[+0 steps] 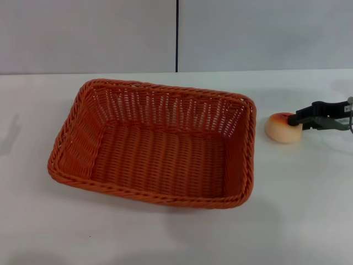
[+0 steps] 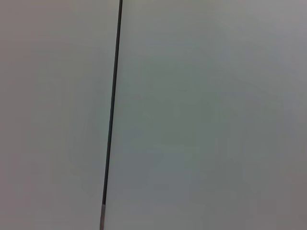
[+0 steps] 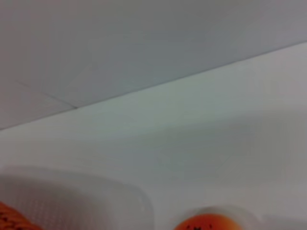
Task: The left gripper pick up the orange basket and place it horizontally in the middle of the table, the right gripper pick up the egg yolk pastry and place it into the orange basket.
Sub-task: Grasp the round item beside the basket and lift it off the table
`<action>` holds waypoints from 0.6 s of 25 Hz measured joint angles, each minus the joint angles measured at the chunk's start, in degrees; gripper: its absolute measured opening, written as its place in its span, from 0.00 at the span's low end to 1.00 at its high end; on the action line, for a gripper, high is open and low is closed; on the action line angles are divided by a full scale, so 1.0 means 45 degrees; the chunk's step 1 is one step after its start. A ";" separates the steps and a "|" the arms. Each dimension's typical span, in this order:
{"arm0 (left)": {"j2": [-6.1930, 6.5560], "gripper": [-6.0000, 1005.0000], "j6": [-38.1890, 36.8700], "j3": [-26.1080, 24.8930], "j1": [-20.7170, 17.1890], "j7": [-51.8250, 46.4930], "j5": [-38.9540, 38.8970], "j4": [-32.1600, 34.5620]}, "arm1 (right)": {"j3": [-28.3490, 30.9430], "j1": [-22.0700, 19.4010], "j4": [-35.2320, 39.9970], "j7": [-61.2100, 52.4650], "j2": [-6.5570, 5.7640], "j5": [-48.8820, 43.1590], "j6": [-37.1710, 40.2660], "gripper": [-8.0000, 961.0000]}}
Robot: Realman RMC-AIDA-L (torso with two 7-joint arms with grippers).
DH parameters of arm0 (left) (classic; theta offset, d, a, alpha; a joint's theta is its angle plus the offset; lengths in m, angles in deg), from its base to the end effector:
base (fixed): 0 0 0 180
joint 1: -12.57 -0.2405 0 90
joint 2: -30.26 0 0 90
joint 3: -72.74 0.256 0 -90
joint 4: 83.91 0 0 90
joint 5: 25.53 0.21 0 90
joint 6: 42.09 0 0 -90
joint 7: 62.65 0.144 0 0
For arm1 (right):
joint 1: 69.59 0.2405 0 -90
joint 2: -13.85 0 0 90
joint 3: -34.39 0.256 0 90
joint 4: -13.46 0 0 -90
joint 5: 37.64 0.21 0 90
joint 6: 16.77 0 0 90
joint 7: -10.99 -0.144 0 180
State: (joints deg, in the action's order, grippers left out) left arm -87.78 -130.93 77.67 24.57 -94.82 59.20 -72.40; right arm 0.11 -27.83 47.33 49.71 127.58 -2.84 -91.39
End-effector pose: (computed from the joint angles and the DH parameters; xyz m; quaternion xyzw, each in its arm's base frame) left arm -0.3879 0.2333 0.0612 -0.6683 -0.2239 -0.3571 0.6129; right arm 0.2964 0.3854 0.0211 -0.7453 0.6420 0.0638 0.1680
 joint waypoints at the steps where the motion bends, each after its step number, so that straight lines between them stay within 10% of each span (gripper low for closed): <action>1: 0.0000 0.72 0.0005 0.0000 0.0004 0.0000 0.0000 0.0000 | 0.0043 0.0015 0.0016 0.0000 0.0004 0.0006 0.0059 0.36; 15: 0.0018 0.72 0.0059 -0.0320 0.0025 0.0000 0.0000 0.0060 | 0.0026 -0.0632 0.1967 -0.0052 0.0436 0.0672 -0.0864 0.11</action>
State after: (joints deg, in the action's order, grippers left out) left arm -87.70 -130.66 76.23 24.68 -94.82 59.19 -72.13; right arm 0.23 -30.68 56.18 49.48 129.54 0.18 -95.28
